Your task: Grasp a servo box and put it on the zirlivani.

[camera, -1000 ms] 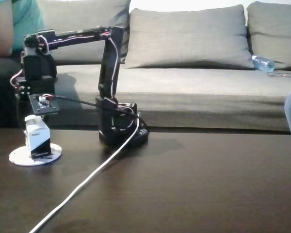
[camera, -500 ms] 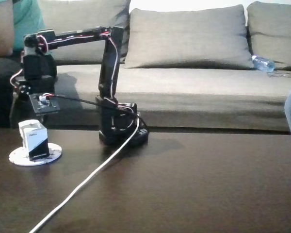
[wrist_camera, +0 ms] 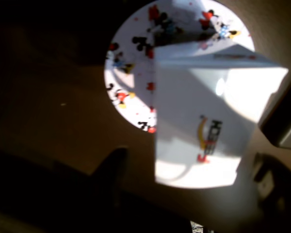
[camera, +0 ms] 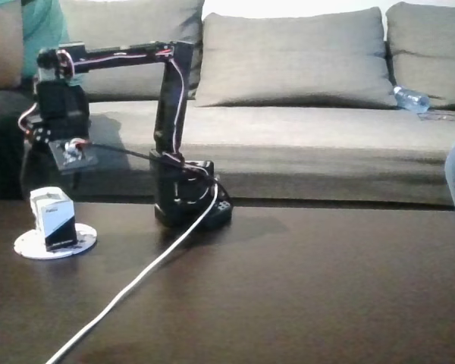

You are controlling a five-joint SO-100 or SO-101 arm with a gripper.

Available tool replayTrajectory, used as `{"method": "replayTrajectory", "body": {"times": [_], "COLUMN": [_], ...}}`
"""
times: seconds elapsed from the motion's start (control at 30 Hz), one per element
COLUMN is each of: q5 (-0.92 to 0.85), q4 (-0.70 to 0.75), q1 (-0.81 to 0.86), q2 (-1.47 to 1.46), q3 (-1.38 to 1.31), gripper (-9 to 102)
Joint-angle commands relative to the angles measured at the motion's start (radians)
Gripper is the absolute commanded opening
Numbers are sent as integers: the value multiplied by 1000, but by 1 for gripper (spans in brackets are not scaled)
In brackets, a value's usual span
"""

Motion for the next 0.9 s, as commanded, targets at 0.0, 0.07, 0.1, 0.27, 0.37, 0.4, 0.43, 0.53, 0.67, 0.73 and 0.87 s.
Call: {"method": "replayTrajectory", "body": {"times": [0.0,0.07,0.1,0.27,0.37,0.4,0.43,0.53,0.67,0.73,0.87], "q5": [-6,-6,-6,-3,6,9,31,121,184,233,278], "q4": [55,78,89,130,176,187,195,183,167,129,-17], "q1": [-5,-8,-9,-48,-138,-189,-245,-446,-753,-893,-1112], "q2": [21,21,21,23,40,57,81,181,281,314,400], "q3": [-81,-112,-130,-218,-276,-288,-296,-287,-250,-175,87], "gripper": [32,32,32,32,32,32,31,21,0,0,0]}}
